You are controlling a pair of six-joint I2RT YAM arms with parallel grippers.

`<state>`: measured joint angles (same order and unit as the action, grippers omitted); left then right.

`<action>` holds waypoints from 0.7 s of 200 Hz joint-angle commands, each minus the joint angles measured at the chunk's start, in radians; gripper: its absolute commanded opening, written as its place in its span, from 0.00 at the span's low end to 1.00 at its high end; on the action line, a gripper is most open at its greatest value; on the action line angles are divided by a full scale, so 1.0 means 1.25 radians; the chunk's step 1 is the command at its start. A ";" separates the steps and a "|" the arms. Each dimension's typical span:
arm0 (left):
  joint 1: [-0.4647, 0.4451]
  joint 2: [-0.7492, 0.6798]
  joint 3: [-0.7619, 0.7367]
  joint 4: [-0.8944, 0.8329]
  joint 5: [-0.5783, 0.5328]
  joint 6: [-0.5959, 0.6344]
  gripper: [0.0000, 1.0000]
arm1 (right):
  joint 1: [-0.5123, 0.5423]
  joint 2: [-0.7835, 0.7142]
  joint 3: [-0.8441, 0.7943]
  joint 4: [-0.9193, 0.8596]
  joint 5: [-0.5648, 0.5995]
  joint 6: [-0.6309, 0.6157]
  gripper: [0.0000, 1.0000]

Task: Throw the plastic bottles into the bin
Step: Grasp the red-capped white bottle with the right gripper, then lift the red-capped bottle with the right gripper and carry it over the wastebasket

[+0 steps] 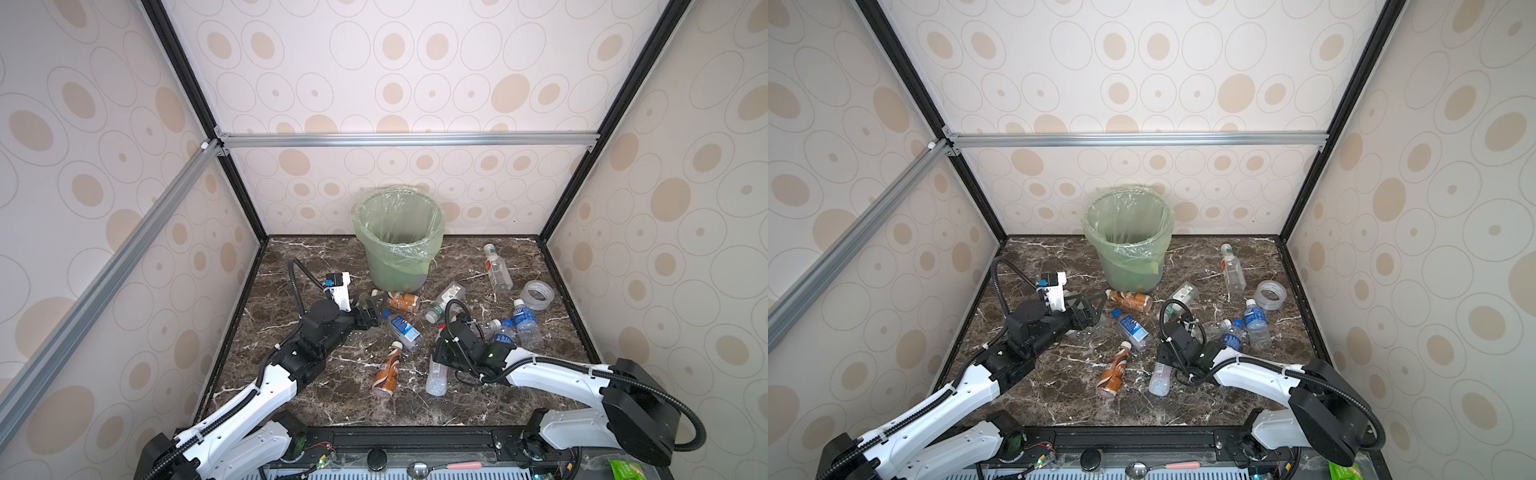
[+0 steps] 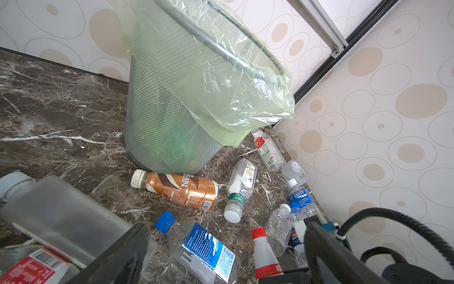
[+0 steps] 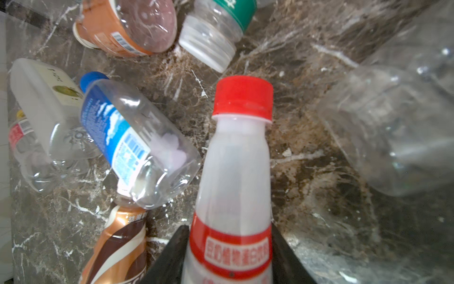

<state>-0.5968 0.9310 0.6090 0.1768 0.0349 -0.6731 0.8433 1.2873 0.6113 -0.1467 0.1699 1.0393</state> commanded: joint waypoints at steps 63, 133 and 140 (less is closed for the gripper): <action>0.001 -0.003 0.055 -0.009 0.019 0.013 0.99 | 0.001 -0.081 0.260 -0.148 0.167 -0.243 0.47; 0.001 0.022 0.158 0.002 0.075 0.081 0.99 | -0.083 0.106 0.689 -0.037 0.248 -0.610 0.46; 0.001 0.026 0.176 -0.003 0.072 0.101 0.99 | -0.085 0.134 0.741 -0.002 0.257 -0.673 0.46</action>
<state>-0.5968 0.9478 0.7334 0.1596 0.0875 -0.6380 0.7490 1.3586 1.3849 -0.2546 0.4252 0.4633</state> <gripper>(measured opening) 0.988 0.468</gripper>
